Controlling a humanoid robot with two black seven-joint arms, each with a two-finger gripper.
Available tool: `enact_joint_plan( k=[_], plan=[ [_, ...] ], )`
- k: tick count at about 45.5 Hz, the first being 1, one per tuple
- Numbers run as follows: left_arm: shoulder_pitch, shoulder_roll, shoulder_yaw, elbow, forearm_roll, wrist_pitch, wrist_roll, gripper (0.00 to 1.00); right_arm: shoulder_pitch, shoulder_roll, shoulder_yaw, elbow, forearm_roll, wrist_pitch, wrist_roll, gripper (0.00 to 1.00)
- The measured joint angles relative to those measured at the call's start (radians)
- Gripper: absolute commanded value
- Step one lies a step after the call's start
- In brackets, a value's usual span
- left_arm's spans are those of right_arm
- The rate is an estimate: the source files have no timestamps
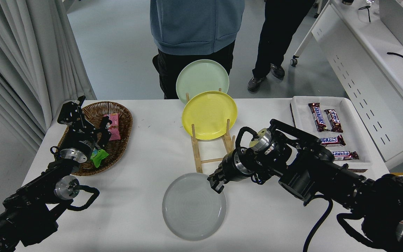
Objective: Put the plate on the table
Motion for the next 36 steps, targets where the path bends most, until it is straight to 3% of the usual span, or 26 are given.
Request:
enact_joint_plan(
  k=[36],
  plan=[
    [0.000, 0.000, 0.000, 0.000, 0.000, 0.000, 0.000, 1.00, -0.095, 0.000, 0.074, -0.013, -0.097, 0.000, 0.005, 0.00]
  ],
)
